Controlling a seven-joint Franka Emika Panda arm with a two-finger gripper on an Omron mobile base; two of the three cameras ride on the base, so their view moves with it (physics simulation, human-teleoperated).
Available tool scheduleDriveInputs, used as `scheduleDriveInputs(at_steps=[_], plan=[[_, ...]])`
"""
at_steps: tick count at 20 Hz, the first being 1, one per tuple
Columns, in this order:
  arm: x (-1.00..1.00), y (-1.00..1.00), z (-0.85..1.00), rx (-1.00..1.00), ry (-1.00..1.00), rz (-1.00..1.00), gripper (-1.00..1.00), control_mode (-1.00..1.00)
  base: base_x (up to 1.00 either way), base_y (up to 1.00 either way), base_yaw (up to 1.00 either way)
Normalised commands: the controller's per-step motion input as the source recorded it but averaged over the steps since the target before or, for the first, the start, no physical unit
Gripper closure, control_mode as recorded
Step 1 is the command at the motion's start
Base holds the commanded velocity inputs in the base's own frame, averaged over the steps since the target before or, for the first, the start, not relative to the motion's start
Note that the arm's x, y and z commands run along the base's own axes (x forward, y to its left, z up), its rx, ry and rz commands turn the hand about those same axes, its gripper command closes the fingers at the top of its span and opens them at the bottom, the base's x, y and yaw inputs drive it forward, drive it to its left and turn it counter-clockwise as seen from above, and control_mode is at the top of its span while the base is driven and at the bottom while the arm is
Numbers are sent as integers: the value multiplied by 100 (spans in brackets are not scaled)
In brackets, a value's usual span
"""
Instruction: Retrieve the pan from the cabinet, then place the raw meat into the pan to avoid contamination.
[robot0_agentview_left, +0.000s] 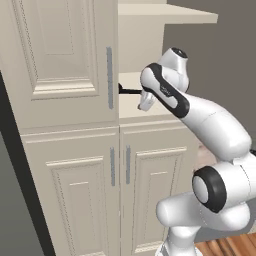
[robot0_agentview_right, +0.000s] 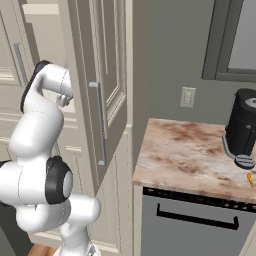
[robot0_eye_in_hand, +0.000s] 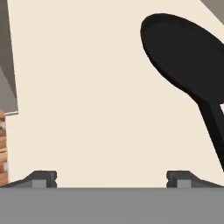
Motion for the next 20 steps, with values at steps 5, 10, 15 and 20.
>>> scheduleDriveInputs(at_steps=[5,10,15,20], plan=[[37,1,0,0,0,0,-100,-100,0,0,0],[38,4,-4,0,0,0,-100,-100,0,0,0],[40,5,-7,0,0,0,-100,-100,0,0,0],[42,5,-9,0,0,0,-100,-100,0,0,0]])
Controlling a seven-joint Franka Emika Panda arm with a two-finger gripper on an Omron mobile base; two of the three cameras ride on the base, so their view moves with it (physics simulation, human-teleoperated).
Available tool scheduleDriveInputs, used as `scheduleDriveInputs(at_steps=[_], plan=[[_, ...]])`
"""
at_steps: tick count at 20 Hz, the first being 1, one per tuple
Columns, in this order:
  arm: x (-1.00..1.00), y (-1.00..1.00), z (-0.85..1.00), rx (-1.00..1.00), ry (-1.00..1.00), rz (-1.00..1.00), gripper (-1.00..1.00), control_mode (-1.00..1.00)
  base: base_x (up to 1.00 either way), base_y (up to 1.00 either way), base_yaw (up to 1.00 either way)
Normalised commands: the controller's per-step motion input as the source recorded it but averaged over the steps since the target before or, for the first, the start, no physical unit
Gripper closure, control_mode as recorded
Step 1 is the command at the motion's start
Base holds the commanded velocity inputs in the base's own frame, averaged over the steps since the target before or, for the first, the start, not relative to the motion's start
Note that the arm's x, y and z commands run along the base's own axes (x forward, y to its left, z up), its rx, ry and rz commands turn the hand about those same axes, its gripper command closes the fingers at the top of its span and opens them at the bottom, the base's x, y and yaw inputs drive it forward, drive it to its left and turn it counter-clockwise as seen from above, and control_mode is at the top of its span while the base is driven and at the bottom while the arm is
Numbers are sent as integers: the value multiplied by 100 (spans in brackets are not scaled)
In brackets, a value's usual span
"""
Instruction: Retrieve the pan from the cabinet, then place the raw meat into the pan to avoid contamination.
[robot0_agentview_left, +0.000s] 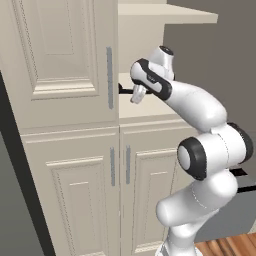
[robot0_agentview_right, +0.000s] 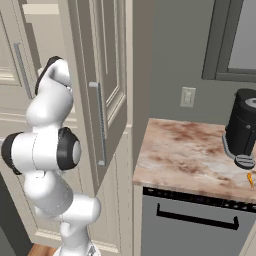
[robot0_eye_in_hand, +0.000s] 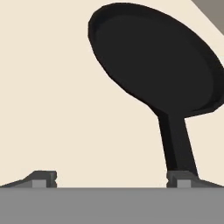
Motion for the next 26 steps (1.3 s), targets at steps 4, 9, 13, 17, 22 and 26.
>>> scheduleDriveInputs(at_steps=[4,9,13,17,22,26], plan=[[44,4,-10,0,0,0,-100,-100,0,0,0],[45,4,-10,0,0,0,-100,-100,0,0,0],[43,5,-12,0,0,0,-100,-100,0,0,0],[42,5,-13,0,0,0,-100,-100,0,0,0],[30,8,-16,0,0,0,-100,-100,0,0,0],[16,6,-20,0,0,0,-100,-100,0,0,0]])
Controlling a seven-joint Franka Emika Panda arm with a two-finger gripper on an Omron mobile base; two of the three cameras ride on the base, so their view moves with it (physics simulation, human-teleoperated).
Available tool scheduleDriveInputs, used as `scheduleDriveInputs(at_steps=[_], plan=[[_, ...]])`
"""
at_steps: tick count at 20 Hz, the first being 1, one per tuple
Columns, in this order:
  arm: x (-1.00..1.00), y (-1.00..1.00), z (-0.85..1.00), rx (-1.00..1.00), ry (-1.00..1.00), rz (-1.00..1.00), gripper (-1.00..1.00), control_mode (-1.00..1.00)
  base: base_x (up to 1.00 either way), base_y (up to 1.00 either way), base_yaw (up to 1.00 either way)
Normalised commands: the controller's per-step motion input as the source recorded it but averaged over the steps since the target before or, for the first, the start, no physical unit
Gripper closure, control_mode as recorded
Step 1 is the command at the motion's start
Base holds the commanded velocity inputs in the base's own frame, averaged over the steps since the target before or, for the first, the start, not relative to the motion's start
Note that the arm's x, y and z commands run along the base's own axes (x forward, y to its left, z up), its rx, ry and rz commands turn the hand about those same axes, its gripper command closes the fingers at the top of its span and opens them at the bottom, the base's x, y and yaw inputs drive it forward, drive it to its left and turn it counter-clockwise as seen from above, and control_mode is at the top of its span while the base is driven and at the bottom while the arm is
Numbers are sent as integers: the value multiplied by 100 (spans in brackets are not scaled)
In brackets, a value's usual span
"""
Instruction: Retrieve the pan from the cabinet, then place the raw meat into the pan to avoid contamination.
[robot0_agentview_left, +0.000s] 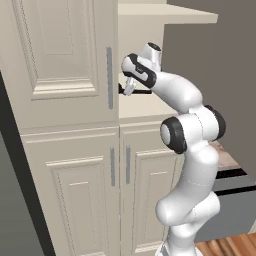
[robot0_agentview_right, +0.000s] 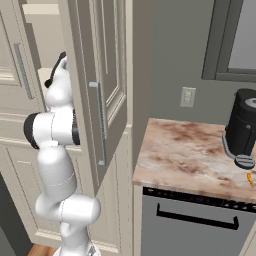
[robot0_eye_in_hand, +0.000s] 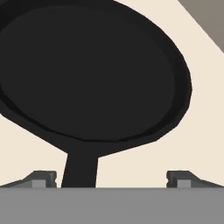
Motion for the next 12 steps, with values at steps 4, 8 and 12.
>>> scheduleDriveInputs(at_steps=[4,8,12], plan=[[6,7,-25,0,0,0,-100,-100,0,0,0],[0,8,-34,0,2,0,-100,-100,0,0,0],[-4,4,-35,0,7,0,-100,-100,0,0,0]])
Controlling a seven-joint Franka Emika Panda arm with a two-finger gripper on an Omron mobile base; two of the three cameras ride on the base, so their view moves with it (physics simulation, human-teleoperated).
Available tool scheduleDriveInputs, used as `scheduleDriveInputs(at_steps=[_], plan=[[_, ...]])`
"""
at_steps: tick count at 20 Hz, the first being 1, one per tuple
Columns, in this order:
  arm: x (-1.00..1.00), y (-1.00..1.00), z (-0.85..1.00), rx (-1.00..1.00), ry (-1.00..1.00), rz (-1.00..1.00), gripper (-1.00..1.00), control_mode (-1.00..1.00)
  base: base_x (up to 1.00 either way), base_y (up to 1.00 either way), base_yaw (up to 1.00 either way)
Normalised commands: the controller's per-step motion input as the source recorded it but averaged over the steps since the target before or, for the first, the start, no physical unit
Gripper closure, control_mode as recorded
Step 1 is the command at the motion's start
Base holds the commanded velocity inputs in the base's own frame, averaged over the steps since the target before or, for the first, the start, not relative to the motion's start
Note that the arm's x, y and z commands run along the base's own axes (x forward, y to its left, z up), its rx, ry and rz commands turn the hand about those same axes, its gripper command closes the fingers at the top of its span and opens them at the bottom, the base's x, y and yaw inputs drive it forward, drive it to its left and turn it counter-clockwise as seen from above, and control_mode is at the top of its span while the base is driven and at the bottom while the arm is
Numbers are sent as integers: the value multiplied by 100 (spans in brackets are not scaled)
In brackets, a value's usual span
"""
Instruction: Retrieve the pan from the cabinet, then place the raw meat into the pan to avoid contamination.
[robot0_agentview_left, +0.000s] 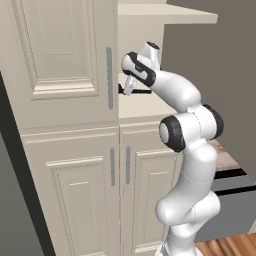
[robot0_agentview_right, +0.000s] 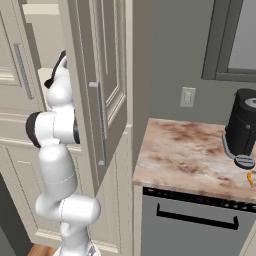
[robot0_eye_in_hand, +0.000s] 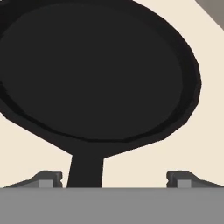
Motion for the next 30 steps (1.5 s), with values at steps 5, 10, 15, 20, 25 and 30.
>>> scheduleDriveInputs(at_steps=[5,10,15,20,25,30], plan=[[-22,0,-34,0,11,0,-100,-100,0,0,0],[-21,0,-39,0,12,0,-100,-100,0,0,0],[-9,0,-48,0,12,0,-100,-100,0,0,0],[-6,0,-52,0,9,0,-100,-100,0,0,0],[-11,1,-53,0,7,0,-100,-100,0,0,0],[-14,6,-52,0,3,1,100,-100,0,0,0]])
